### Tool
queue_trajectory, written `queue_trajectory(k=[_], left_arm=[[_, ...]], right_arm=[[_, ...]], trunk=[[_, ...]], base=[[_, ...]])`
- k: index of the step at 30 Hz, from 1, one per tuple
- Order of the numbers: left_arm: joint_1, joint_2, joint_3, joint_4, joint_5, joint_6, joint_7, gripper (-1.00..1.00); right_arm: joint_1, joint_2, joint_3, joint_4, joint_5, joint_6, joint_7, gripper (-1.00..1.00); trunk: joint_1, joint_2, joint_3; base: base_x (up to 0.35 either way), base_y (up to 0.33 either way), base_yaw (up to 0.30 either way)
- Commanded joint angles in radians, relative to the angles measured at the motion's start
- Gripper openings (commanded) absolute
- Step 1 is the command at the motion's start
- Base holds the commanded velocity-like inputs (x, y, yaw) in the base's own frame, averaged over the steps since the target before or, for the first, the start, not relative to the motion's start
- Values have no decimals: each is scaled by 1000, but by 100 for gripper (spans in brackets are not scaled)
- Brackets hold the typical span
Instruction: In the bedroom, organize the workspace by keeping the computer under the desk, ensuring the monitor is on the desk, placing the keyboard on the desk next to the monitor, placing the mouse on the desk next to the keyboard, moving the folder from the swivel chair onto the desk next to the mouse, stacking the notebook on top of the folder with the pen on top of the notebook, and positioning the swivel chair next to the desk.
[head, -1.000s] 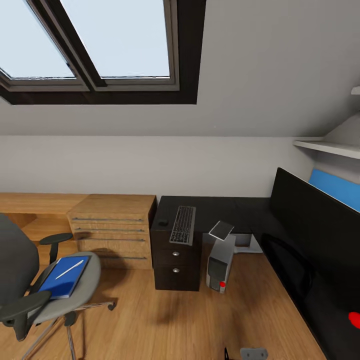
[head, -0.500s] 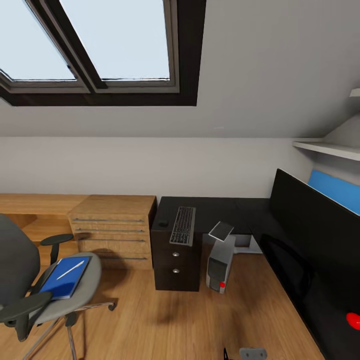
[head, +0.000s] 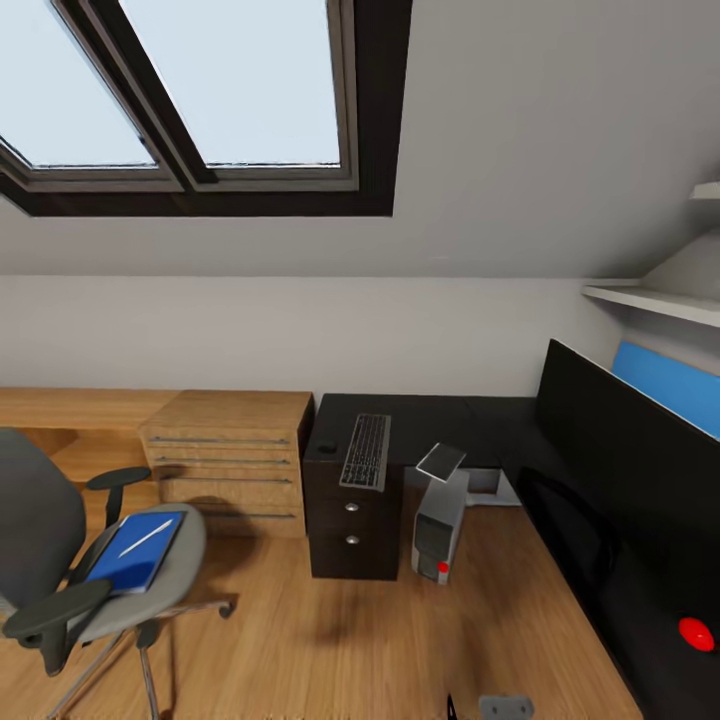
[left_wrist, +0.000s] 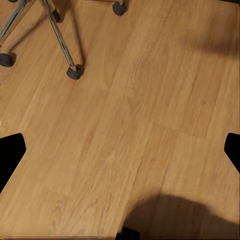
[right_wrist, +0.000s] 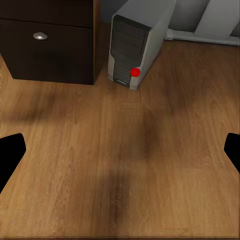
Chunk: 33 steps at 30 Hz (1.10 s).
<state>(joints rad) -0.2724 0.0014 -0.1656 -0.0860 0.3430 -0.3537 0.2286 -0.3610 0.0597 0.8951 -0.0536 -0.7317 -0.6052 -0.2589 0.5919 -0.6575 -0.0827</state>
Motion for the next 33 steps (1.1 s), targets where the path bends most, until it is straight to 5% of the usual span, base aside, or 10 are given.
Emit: queue_trajectory(k=[1, 26, 33], left_arm=[[-1, 0, -9, 0, 6, -2, 4, 100], [-1, -3, -9, 0, 5, -2, 2, 100], [-1, -1, -6, 0, 10, -2, 4, 100]], right_arm=[[-1, 0, 8, 0, -1, -1, -8, 100], [0, -1, 9, 1, 2, 1, -5, 100], [2, 40, 12, -7, 78, -2, -6, 100]], trunk=[[-4, 6, 1], [-100, 181, 80], [-127, 230, 102]], base=[[-264, 0, 0], [-329, -51, 0], [-123, -1, 0]])
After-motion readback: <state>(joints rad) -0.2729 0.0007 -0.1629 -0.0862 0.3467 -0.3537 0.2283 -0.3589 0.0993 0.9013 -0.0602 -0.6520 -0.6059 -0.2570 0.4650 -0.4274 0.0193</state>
